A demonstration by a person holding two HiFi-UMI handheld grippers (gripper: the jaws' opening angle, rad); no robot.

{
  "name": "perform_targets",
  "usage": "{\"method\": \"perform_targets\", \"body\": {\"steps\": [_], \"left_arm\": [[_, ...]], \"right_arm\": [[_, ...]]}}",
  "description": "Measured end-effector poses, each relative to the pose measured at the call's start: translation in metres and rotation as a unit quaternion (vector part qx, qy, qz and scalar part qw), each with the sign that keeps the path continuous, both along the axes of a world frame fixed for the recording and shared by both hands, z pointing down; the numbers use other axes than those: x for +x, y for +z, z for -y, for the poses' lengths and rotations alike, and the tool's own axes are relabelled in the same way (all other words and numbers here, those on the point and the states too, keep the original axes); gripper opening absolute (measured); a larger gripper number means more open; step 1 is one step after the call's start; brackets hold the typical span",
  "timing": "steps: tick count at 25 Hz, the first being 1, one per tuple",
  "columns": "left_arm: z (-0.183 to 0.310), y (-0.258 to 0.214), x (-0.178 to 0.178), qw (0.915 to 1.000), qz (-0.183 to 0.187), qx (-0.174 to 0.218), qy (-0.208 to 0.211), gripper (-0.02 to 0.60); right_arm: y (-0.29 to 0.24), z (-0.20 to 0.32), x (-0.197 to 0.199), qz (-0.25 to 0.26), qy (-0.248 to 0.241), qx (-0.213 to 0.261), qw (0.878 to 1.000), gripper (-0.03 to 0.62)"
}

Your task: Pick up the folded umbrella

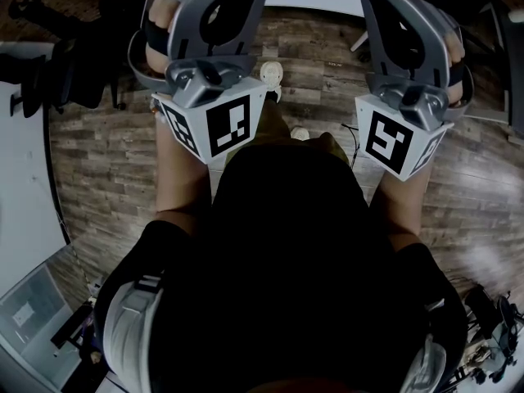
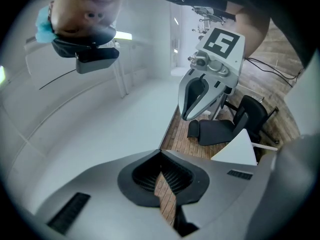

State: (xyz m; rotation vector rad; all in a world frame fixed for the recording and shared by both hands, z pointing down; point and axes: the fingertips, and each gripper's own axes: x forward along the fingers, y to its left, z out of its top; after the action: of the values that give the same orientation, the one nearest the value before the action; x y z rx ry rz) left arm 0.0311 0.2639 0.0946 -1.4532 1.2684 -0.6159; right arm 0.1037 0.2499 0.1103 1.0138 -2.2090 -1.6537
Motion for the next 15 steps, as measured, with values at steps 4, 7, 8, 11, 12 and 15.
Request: {"method": "perform_targets", "body": {"steps": [4,7,8,11,12,15], "left_arm": [[0.026,0.004,-0.01,0.9999,-0.005,-0.005,0.01,0.011],[0.051,0.005,-0.019,0.9999,-0.005,-0.006,0.013,0.011],[0.059,0.005,-0.023,0.9999,-0.004,-0.004,0.013,0.011],[0.085,0.006,-0.033,0.9999,-0.004,-0.006,0.016,0.011],[0.095,0.007,-0.036,0.9998,-0.001,-0.008,0.015,0.011],[0.123,0.014,-0.045,0.9997,0.005,-0.016,0.019,0.011]], "right_arm": [[0.002,0.025,-0.012,-0.007,0.007,-0.002,1.0,0.029],[0.005,0.048,-0.022,-0.01,0.009,-0.006,1.0,0.029],[0.005,0.056,-0.026,-0.009,0.01,-0.007,1.0,0.029],[0.007,0.082,-0.037,-0.009,0.011,-0.011,1.0,0.029],[0.008,0.091,-0.04,-0.009,0.012,-0.013,1.0,0.029],[0.012,0.118,-0.051,-0.013,0.015,-0.019,1.0,0.029]]}}
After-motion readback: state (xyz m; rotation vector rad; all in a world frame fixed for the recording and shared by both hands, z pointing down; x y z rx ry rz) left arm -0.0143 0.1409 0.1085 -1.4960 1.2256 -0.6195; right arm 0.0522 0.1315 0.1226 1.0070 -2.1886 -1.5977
